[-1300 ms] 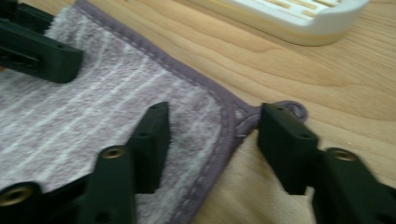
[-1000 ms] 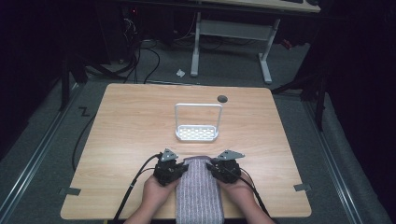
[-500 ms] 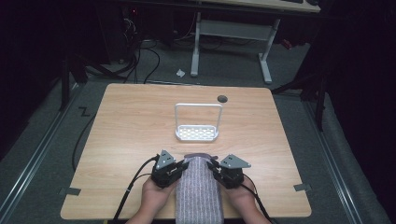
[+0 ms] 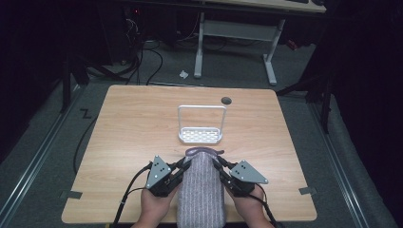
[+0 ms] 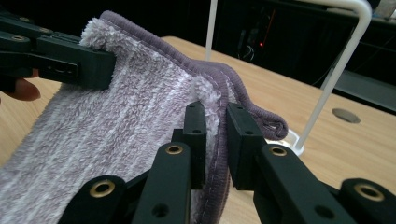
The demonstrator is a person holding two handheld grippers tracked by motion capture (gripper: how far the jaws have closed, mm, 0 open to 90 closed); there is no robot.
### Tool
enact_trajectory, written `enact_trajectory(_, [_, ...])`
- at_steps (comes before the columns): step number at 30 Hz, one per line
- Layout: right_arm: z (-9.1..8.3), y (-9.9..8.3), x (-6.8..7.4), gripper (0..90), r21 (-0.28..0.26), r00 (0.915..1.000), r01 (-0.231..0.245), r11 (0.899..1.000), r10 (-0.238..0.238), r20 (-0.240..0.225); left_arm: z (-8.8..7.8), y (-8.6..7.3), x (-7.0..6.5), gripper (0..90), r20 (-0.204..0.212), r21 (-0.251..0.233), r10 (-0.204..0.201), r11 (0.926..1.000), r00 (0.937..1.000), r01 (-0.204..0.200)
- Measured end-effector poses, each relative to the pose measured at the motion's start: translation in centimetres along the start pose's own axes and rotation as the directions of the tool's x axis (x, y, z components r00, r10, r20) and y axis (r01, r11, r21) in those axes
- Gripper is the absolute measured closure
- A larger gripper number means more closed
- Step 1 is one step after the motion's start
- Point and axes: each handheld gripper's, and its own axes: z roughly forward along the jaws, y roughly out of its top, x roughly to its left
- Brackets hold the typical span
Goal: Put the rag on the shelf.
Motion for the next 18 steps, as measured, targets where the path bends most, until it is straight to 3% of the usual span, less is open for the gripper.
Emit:
enact_trajectory(12, [-1.9,2.3,0.4,79.9,-0.1,1.0,-0.007,0.995,0.006,-0.008,-1.9,2.2,-1.2,82.6,-0.002,-0.085,0.017,0.9962,0.9998,-0.018])
enact_trajectory(18, [-2.3,2.8,0.8,79.9,-0.118,0.9999,-0.001,0.993,-0.001,-0.016,-2.1,2.4,-1.2,82.9,-0.009,-0.09,0.016,0.9958,0.9998,-0.017])
